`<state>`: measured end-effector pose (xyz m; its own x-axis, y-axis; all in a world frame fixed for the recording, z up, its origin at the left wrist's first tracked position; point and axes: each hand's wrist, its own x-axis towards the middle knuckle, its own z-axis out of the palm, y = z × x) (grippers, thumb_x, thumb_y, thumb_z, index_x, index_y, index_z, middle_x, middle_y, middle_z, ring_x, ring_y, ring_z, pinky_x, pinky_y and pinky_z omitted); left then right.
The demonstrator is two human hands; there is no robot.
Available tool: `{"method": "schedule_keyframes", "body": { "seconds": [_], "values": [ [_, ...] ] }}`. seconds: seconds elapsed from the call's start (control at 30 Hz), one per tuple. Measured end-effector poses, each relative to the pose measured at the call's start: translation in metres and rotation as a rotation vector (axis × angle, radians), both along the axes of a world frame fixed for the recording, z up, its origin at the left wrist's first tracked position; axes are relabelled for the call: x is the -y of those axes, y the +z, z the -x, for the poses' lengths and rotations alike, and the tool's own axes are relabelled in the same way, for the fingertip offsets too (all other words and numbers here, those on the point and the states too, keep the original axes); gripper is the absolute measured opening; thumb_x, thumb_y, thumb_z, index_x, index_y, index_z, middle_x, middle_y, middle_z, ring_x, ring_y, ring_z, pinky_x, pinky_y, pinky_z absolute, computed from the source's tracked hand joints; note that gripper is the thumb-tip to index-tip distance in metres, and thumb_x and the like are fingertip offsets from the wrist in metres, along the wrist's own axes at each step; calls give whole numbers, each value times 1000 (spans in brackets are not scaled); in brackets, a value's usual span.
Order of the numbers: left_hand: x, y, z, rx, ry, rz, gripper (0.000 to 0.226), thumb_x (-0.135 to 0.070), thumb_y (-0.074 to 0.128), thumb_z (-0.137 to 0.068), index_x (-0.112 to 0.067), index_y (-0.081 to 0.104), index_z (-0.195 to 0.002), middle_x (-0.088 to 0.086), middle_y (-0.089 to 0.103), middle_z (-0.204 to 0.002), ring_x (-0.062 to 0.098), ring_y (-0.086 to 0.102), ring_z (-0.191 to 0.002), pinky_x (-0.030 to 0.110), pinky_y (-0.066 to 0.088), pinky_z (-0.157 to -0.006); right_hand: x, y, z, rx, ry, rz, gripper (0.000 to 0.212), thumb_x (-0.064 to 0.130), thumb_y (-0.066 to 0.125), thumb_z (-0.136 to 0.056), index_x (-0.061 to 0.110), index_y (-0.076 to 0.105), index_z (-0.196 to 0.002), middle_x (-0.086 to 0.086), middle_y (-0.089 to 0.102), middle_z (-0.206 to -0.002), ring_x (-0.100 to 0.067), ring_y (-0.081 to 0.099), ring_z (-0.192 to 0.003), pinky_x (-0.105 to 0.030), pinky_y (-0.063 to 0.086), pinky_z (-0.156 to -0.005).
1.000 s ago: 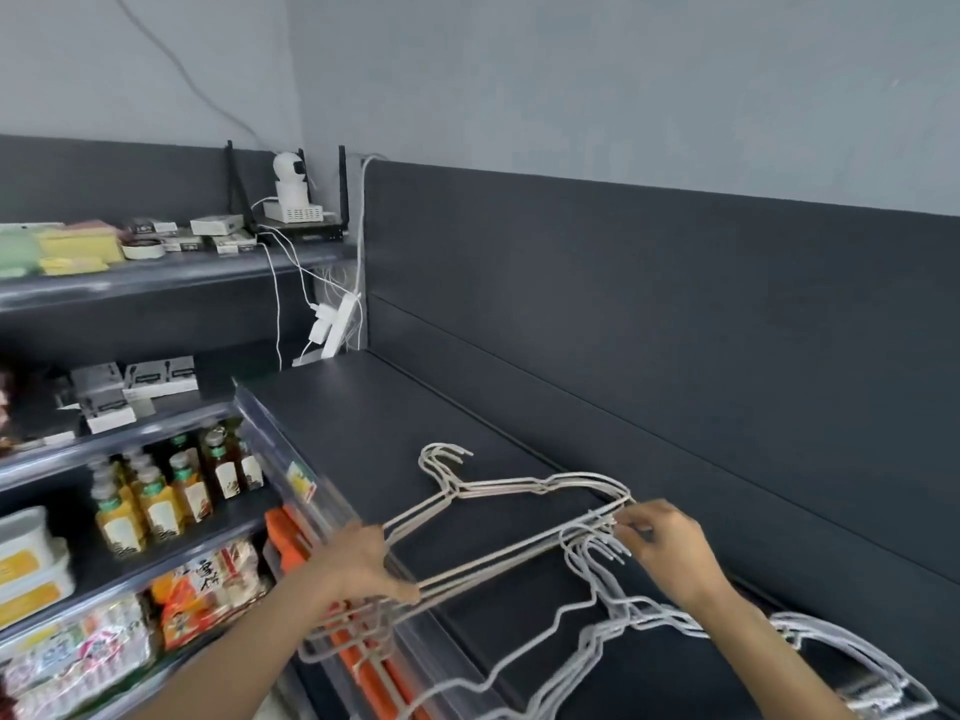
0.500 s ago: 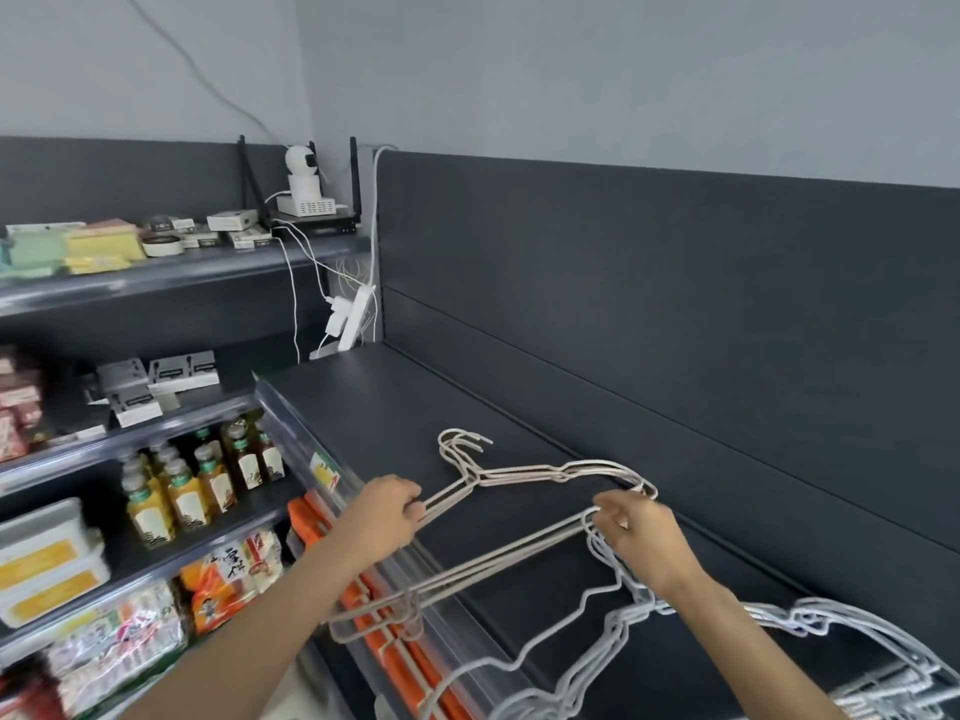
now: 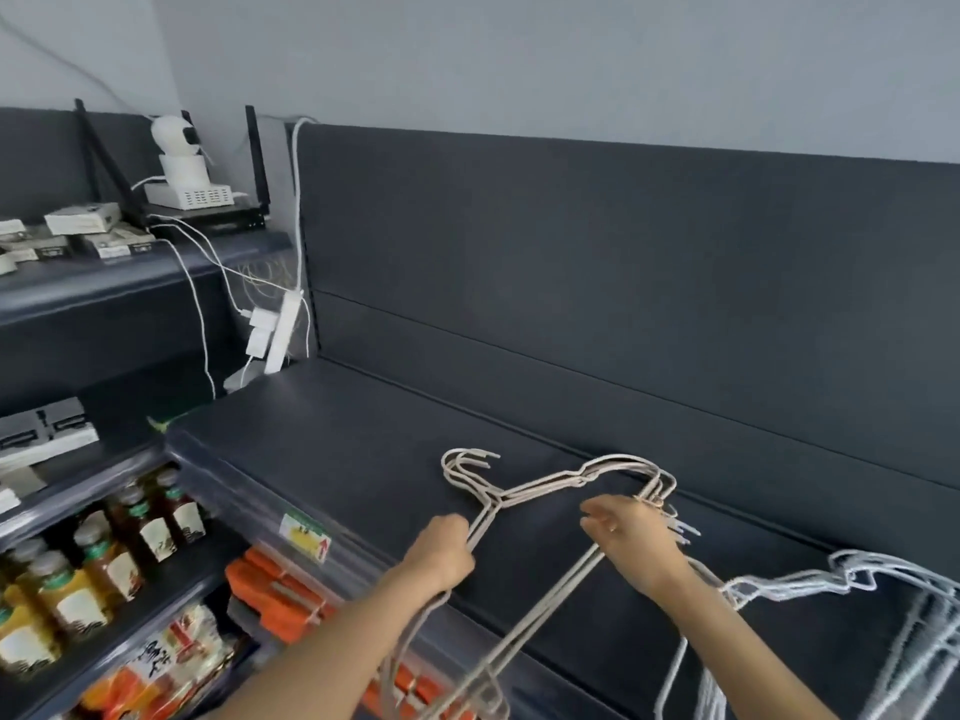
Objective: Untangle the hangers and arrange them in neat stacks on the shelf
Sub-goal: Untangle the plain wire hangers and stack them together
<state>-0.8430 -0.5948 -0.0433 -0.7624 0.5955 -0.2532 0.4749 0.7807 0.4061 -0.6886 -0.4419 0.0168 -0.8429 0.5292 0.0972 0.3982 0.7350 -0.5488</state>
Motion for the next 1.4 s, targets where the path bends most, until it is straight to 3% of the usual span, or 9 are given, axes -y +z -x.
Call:
{"method": "schedule_keyframes", "body": {
  "seconds": [0.17, 0.27, 0.4, 0.53, 0.67, 0.8, 1.0, 1.2, 1.4],
  "values": [
    [14, 17, 40, -60, -23, -112, 28, -14, 58, -83, -15, 39, -62, -1, 52, -70, 26, 57, -74, 33, 42, -61, 12, -4, 8, 29, -83, 23, 25, 18, 55, -88, 11, 63, -111, -5, 68, -108, -19, 61, -101, -26, 43, -88],
    [20, 34, 65, -79, -43, -189, 15, -16, 59, -85, -14, 50, -74, 2, 57, -75, 25, 58, -70, 37, 48, -63, 17, -4, 26, 23, -80, 6, 26, 19, 55, -89, 12, 63, -112, -4, 67, -110, -17, 60, -101, -23, 42, -87],
    [27, 51, 91, -134, -105, -255, 11, -19, 61, -86, -18, 52, -79, -1, 57, -76, 20, 58, -69, 32, 46, -62, 14, -1, 64, -24, -68, 3, 27, 18, 55, -88, 10, 61, -113, -7, 63, -113, -21, 59, -105, -28, 45, -90],
    [28, 72, 118, -197, -187, -280, 7, -20, 61, -85, -22, 56, -82, -4, 60, -78, 17, 60, -71, 31, 49, -66, 0, 10, 110, -71, -32, -198, 40, 24, 53, -89, 13, 50, -128, -6, 55, -120, -24, 49, -115, -32, 40, -97],
    [17, 96, 152, -334, -238, -251, 1, -21, 60, -86, -21, 59, -86, -8, 58, -79, 15, 59, -75, 31, 48, -68, -20, 18, 141, -139, -65, -429, 45, 22, 72, -75, 9, 60, -116, -8, 62, -105, -33, 61, -95, -41, 51, -77],
    [4, 107, 181, -420, -277, -265, 5, -20, 59, -86, -20, 62, -90, -10, 55, -78, 14, 56, -76, 30, 45, -67, -38, 20, 165, -21, 26, -334, 46, 31, 46, -93, 18, 39, -137, -3, 49, -130, -25, 48, -119, -35, 39, -98],
    [-5, 95, 207, -366, -318, -348, 13, -19, 63, -84, -20, 67, -97, -13, 56, -83, 10, 59, -80, 32, 51, -77, -43, 10, 187, -35, 116, -134, 32, 19, 43, -94, 19, 53, -124, -5, 60, -116, -25, 57, -106, -32, 45, -90],
    [-23, 93, 234, -421, -312, -448, 18, -19, 63, -84, -16, 68, -101, -14, 51, -84, 13, 58, -84, 27, 47, -80, -46, 12, 206, -150, 30, -155, 31, 13, 41, -95, 15, 54, -123, -8, 58, -107, -26, 59, -96, -32, 46, -84],
    [-25, 66, 250, -348, -271, -407, 14, -18, 61, -85, -16, 67, -97, -11, 53, -81, 15, 60, -84, 24, 44, -76, -42, 0, 213, -24, -63, -277, 38, 18, 38, -95, 22, 45, -131, -4, 60, -115, -27, 57, -105, -32, 43, -89]
  ]
}}
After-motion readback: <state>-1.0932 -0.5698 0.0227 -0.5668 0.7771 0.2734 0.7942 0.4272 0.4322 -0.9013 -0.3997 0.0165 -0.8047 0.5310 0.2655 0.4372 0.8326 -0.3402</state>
